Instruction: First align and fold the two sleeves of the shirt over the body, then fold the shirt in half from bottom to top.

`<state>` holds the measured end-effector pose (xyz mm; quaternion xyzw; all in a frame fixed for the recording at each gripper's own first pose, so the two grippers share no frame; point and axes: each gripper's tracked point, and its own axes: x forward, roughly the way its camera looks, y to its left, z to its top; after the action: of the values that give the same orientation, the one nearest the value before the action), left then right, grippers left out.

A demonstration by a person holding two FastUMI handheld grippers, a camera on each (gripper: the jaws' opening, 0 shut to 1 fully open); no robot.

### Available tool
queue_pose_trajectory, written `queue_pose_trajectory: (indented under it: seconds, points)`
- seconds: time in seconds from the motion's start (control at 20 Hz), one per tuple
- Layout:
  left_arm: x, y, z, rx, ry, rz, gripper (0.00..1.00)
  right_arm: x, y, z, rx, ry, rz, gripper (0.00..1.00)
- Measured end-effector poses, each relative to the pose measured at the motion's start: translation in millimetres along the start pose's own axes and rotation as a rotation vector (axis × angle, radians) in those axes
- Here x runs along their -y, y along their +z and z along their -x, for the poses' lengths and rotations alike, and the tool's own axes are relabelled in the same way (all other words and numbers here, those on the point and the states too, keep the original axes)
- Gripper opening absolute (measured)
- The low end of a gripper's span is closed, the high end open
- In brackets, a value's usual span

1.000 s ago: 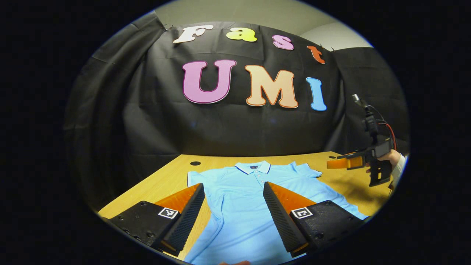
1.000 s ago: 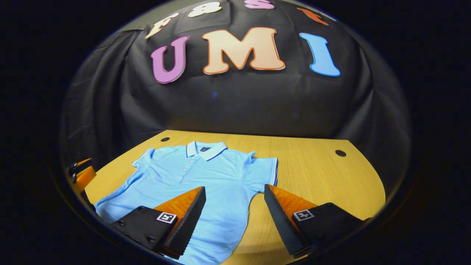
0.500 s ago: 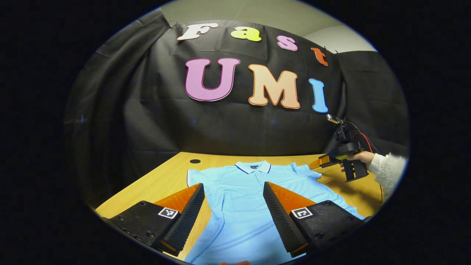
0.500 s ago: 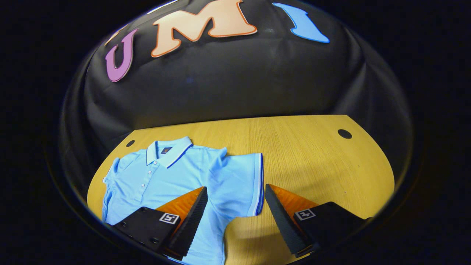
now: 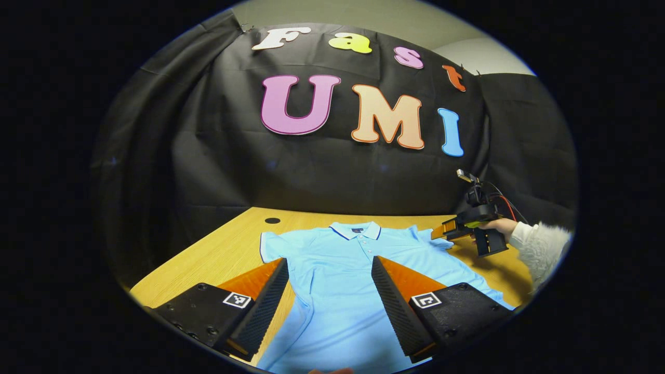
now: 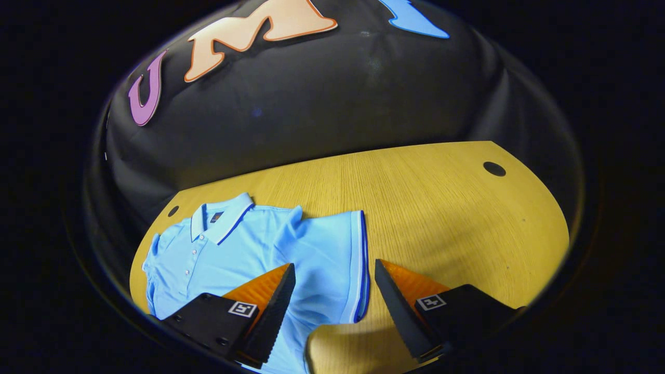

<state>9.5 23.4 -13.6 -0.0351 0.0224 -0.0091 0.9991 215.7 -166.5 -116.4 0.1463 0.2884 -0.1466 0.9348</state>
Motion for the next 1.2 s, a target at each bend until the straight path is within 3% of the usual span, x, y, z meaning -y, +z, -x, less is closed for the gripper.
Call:
queue_pose_trajectory:
  seconds: [0.25, 0.3, 0.6, 0.65, 0.7, 0.75, 0.85, 1.2]
  points:
    - [0, -1, -1, -0.005, -0.003, 0.003, 0.95, 4, -3, -4, 0.001, -0.005, 0.026, 0.87]
    - [0, -2, -1, -0.006, -0.003, 0.004, 0.95, 4, -4, -4, 0.002, -0.009, 0.032, 0.82]
    - [0, -3, 0, -0.009, -0.004, 0.006, 0.95, 12, -6, -5, -0.002, -0.027, 0.063, 0.36]
    - [0, -3, 0, -0.012, -0.004, 0.008, 0.95, 9, -7, -4, -0.008, -0.011, 0.054, 0.20]
    - [0, -4, -1, -0.013, -0.005, 0.010, 0.95, 8, -8, -3, -0.019, -0.007, 0.046, 0.19]
    - [1, -3, -1, -0.015, -0.006, 0.010, 0.95, 7, -7, -3, -0.017, -0.001, 0.046, 0.11]
    - [1, -3, 0, -0.016, -0.007, 0.010, 0.95, 6, -8, -3, -0.009, -0.013, 0.059, 0.03]
    - [-1, -1, 0, -0.012, -0.004, 0.010, 0.95, -22, 18, 13, 0.079, 0.031, 0.038, 0.00]
